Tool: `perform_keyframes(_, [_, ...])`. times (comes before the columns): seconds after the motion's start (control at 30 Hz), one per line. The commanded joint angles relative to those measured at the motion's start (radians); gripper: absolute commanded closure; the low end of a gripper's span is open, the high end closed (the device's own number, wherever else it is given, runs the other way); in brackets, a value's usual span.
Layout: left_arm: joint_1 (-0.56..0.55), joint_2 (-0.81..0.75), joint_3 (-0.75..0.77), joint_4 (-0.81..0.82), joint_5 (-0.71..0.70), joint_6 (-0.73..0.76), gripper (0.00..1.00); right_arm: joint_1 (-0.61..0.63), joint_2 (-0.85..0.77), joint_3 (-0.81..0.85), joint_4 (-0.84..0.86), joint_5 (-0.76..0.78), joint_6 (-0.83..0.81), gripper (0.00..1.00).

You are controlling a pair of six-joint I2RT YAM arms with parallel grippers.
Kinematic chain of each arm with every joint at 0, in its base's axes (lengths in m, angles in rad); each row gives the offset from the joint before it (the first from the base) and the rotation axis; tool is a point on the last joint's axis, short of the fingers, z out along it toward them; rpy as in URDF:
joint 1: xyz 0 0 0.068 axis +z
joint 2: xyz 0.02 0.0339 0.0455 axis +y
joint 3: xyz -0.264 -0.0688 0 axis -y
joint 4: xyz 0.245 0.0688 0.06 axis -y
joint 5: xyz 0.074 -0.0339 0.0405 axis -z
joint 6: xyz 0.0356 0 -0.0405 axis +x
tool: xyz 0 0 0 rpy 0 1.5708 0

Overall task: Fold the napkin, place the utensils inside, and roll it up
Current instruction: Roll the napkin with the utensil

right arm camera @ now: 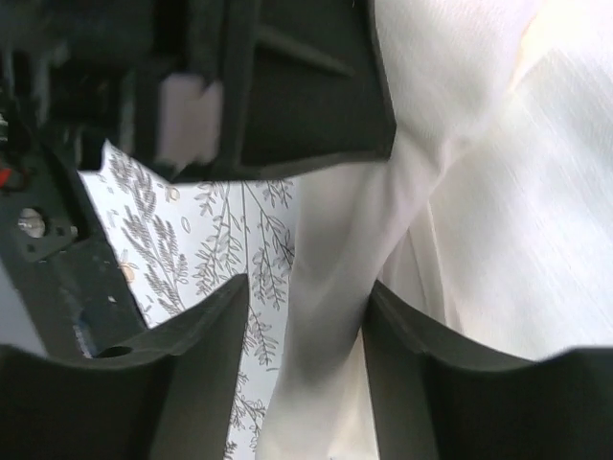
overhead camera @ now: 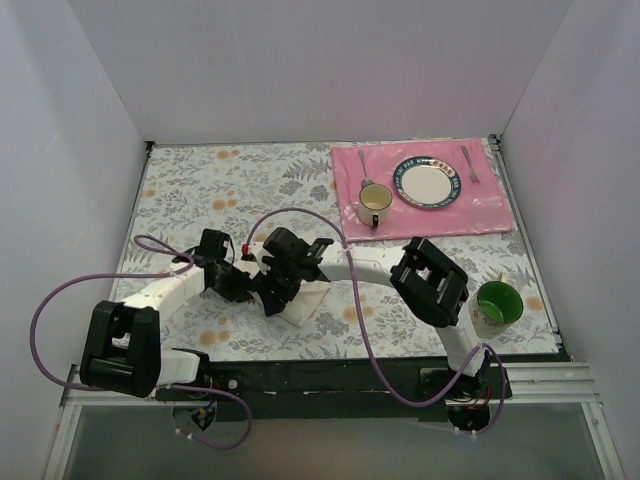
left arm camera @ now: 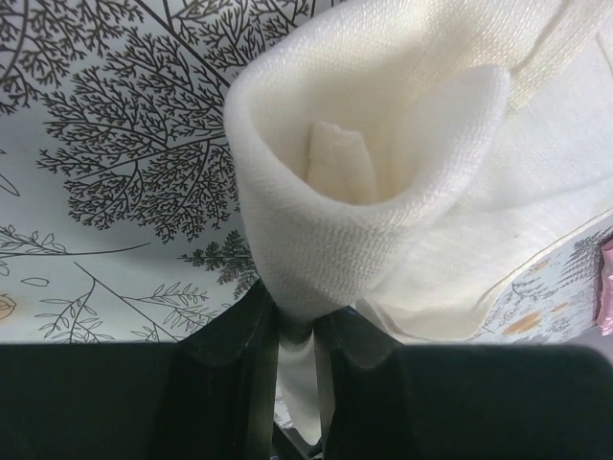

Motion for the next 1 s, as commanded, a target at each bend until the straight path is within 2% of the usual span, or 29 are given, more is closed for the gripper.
perform_keyframes(0.0, [0.004, 0.028, -0.007, -0.083, -0.121, -0.011, 1.00, 0.047, -0.090, 0.001, -0.157, 0.247, -0.066, 0.38])
perform_keyframes(0.17, [0.004, 0.048, -0.004, -0.097, -0.074, -0.025, 1.00, 0.125, -0.150, -0.035, -0.086, 0.448, -0.106, 0.33])
perform_keyframes(0.3, [0.004, 0.059, 0.016, -0.126, -0.063, -0.026, 1.00, 0.174, -0.169, -0.078, 0.015, 0.517, -0.145, 0.31])
perform_keyframes(0.57, [0.004, 0.077, 0.047, -0.171, -0.037, -0.036, 1.00, 0.252, -0.075, -0.022, 0.066, 0.706, -0.225, 0.30])
perform_keyframes(0.83, [0.004, 0.083, 0.059, -0.194, -0.017, -0.037, 1.00, 0.280, 0.002, 0.003, 0.115, 0.813, -0.285, 0.31])
perform_keyframes(0.97, [0.004, 0.076, 0.057, -0.201, -0.020, -0.039, 1.00, 0.278, 0.035, 0.017, 0.109, 0.855, -0.274, 0.35])
